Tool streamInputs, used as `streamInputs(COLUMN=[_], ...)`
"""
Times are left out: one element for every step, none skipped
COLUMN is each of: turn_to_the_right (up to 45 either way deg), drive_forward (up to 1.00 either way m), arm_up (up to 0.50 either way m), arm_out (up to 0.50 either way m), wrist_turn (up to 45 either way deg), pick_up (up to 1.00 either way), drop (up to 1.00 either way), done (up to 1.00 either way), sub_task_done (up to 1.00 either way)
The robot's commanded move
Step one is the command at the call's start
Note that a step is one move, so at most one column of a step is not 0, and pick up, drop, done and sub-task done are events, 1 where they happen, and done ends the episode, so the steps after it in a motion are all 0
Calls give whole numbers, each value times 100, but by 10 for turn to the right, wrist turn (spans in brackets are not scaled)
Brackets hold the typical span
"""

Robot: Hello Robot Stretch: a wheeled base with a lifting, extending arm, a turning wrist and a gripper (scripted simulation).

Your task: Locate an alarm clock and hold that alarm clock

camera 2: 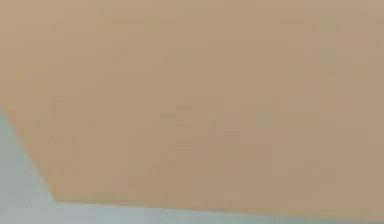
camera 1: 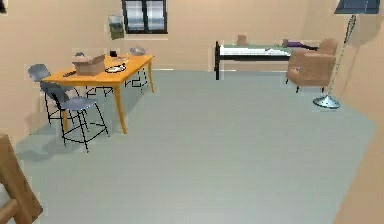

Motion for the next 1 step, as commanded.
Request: streamInputs(turn_to_the_right=[0], drive_forward=[100], arm_up=[0], arm_out=[0], wrist_turn=[0], pick_up=[0], drop=[0], done=[0], sub_task_done=[0])
